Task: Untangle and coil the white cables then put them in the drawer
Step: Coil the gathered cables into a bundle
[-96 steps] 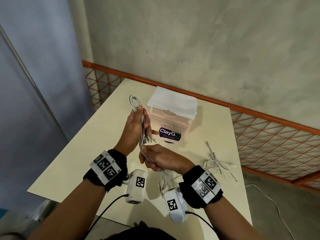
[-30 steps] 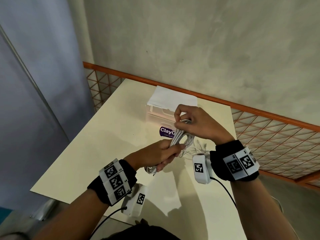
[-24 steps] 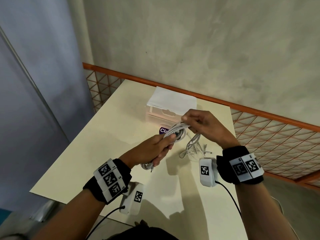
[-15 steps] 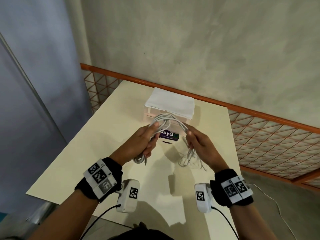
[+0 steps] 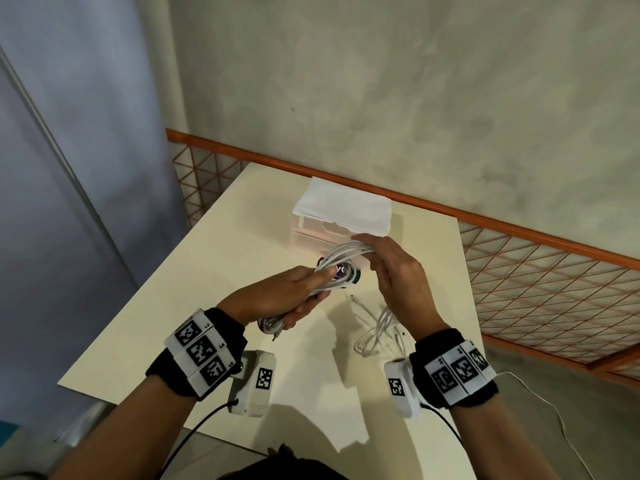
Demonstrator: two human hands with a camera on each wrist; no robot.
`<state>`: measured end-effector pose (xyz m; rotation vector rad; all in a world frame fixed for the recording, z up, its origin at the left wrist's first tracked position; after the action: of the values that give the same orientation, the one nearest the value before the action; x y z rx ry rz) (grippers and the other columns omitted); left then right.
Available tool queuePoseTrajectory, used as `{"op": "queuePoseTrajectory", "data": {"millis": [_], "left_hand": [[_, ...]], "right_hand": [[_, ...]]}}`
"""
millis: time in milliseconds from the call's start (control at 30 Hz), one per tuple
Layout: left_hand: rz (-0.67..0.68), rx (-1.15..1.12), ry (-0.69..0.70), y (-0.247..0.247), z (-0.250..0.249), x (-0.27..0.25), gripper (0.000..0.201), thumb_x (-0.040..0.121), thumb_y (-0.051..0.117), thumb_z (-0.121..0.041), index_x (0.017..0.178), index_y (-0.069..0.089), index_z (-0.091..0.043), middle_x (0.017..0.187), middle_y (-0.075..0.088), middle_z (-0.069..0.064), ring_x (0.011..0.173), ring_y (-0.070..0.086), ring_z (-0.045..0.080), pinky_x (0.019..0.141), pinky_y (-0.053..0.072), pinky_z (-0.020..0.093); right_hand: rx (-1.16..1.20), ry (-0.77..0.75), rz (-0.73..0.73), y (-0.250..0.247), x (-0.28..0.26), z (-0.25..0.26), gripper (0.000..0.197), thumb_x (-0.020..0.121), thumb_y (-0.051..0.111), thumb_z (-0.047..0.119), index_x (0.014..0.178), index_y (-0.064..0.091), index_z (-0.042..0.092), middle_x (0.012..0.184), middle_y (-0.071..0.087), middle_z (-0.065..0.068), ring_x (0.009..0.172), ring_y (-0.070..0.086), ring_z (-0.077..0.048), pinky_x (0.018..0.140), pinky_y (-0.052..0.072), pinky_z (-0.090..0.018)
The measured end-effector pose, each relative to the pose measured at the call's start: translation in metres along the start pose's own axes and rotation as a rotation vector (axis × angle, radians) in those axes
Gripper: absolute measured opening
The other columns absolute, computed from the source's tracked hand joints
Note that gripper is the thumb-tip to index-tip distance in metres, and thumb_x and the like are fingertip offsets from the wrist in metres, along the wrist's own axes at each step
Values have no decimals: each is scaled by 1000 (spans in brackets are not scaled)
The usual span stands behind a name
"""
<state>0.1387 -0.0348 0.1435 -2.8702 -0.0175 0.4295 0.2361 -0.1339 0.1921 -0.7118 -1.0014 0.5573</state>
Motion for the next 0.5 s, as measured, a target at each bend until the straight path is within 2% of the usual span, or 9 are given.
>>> {"op": "queuePoseTrajectory", "data": {"millis": [100, 167, 200, 233, 267, 300, 333, 400, 500], "left_hand": [[34, 8, -52, 3, 6, -1, 48, 95, 34, -55, 74, 43, -13, 50, 31, -1, 38, 27, 14, 41, 32, 22], [24, 35, -57, 0, 7, 0, 48, 95, 34, -55, 73, 42, -13, 50, 32, -2, 38, 29, 13, 42, 33, 23], [10, 43, -48, -2, 7, 1, 48, 96, 33, -54, 73, 42, -13, 50, 33, -2, 38, 29, 13, 43, 33, 24], [-15, 36, -35, -5, 7, 2, 48, 96, 33, -54, 73, 43, -13, 49, 34, -3, 38, 30, 14, 44, 33, 25], [-51, 14, -16, -8, 5, 3, 47, 96, 34, -53, 73, 43, -14, 49, 34, -3, 38, 31, 15, 44, 32, 26], [-93, -20, 9, -11, 4, 4, 46, 96, 34, -52, 72, 43, -13, 49, 34, -4, 39, 31, 15, 45, 32, 26], [-136, -57, 40, -13, 2, 5, 45, 96, 34, -50, 72, 43, -13, 48, 35, -4, 39, 32, 15, 44, 33, 26], [-215, -131, 109, -17, -2, 8, 44, 97, 34, -48, 74, 44, -12, 49, 35, -3, 38, 32, 15, 43, 34, 24], [-345, -248, 176, -31, -4, 8, 45, 99, 31, -46, 75, 45, -10, 47, 35, -4, 38, 33, 13, 43, 37, 24]], "right_hand": [[-225, -35, 65, 2, 2, -2, 27, 92, 35, 24, 114, 50, 29, 101, 69, 0, 72, 66, -32, 51, 54, -39], [-253, -15, 118, 0, 2, -2, 24, 94, 35, 29, 110, 52, 25, 97, 70, 1, 71, 65, -36, 53, 52, -38], [-240, 16, 151, -1, 3, -3, 24, 96, 36, 30, 109, 55, 22, 90, 70, 4, 70, 64, -36, 55, 50, -36], [-198, 50, 196, 1, 2, -6, 25, 97, 37, 32, 108, 56, 19, 77, 65, 10, 66, 61, -33, 56, 45, -35], [-115, 88, 244, 3, 1, -9, 27, 98, 38, 33, 106, 57, 15, 64, 56, 16, 59, 56, -25, 56, 40, -33], [3, 134, 285, 8, -1, -11, 28, 99, 39, 32, 102, 57, 11, 55, 50, 18, 53, 50, -13, 57, 36, -31], [132, 186, 311, 13, -4, -13, 29, 99, 38, 31, 97, 56, 8, 51, 50, 18, 50, 47, -9, 56, 34, -28], [380, 295, 307, 24, -13, -14, 31, 100, 33, 32, 93, 53, 9, 51, 49, 14, 48, 42, -5, 55, 35, -23], [563, 450, 227, 45, -33, -11, 29, 101, 28, 33, 103, 51, 16, 58, 40, 6, 53, 38, -10, 56, 39, -31]]}}
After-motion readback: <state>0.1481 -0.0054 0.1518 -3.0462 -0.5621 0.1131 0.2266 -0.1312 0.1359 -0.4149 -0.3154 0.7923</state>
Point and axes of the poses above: each hand's wrist, its own x-axis towards the middle knuckle, its own y-axis out of the palm, z = x × y, the point moved 8 cm from there along x, towards the middle knuckle
